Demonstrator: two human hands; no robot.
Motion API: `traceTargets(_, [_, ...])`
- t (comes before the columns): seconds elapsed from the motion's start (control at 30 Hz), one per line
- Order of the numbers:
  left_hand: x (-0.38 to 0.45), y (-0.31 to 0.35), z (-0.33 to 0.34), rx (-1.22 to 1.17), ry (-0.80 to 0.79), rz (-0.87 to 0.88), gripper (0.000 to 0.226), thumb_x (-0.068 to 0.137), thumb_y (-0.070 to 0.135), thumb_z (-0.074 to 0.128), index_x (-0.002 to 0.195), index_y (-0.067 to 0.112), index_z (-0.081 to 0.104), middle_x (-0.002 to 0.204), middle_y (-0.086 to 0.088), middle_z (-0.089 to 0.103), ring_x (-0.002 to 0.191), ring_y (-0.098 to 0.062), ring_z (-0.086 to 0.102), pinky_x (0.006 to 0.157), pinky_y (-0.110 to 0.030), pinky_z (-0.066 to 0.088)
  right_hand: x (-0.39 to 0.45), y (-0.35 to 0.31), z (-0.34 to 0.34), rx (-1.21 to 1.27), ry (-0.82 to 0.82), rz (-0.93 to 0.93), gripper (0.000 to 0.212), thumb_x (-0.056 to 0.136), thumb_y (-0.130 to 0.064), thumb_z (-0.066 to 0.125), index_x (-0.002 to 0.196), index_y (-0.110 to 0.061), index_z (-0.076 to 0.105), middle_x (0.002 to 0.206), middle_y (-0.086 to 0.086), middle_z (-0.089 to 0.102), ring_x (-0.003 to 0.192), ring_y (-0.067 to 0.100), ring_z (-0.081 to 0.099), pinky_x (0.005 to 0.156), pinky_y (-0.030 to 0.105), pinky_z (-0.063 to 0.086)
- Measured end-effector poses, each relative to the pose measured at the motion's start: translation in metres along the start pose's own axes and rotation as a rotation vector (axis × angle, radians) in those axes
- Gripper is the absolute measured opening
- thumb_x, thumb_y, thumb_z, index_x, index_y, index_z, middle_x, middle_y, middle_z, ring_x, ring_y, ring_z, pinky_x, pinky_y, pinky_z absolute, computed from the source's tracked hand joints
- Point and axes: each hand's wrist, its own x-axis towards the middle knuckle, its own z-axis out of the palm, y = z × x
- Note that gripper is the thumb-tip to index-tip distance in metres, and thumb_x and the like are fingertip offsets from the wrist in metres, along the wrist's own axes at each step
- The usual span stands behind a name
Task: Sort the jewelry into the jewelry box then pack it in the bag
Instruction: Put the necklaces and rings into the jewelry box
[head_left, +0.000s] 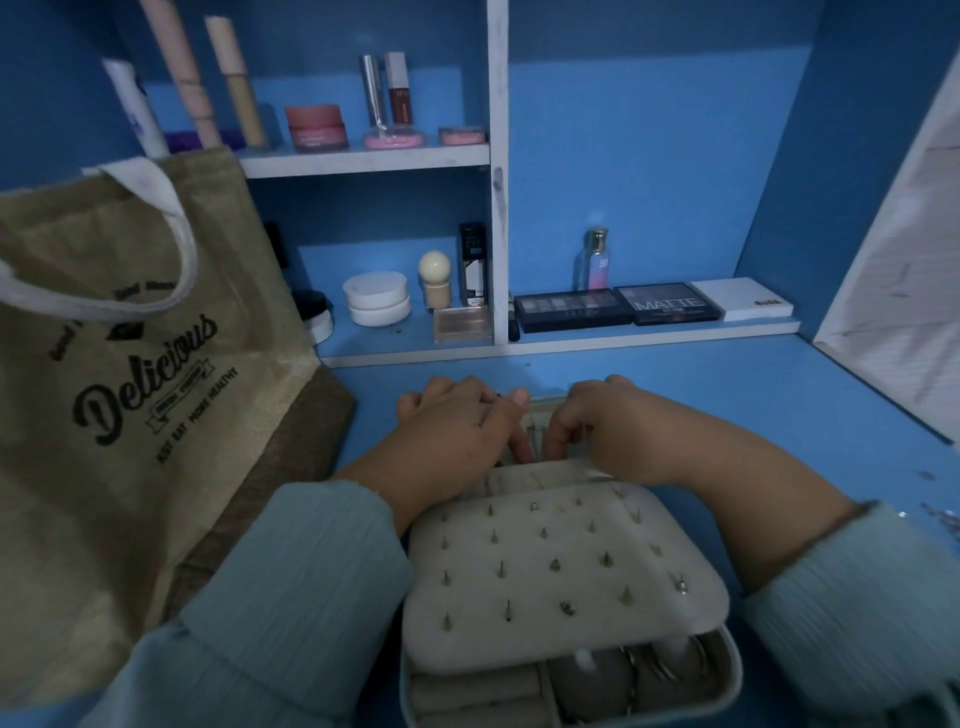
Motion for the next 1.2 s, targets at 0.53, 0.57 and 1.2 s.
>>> traceTargets(0.53, [0.017,0.027,-0.025,0.155,-0.176,0.159,0.030,0.096,0.048,0.031,0.095,0.048,0.061,0.107,0.008,0.052,0.119,-0.021,0.039,0.104,-0.043,0.029,-0.016,0.019,-0.029,-0.029,0.002,0.001,0.018,0.088,-0.023,0.055,0.075,-0.036,0.054,0.095,-0.009,0.059,0.094,0.010,0.054,0.083,0.023,0.042])
traceTargets(0.57, [0.020,0.034,-0.027,0.192,-0.208,0.197,0.030,0.096,0.047,0.033,0.101,0.045,0.062,0.111,0.006,0.053,0.117,-0.021,0.041,0.103,-0.043,0.032,-0.022,0.022,-0.035,-0.051,-0.018,0.025,0.016,0.088,-0.025,0.055,0.076,-0.035,0.055,0.095,-0.010,0.059,0.094,0.010,0.055,0.084,0.023,0.042])
traceTargets(1.2, [0.068,0.220,0.051,0.375,-0.482,0.671,0.032,0.091,0.044,0.050,0.120,0.034,0.058,0.122,0.012,0.056,0.111,-0.010,0.052,0.100,-0.031,0.040,-0.186,0.157,-0.063,-0.176,-0.043,0.574,0.023,0.088,-0.027,0.061,0.110,-0.025,0.066,0.085,-0.013,0.050,0.076,0.007,0.047,0.067,0.020,0.037])
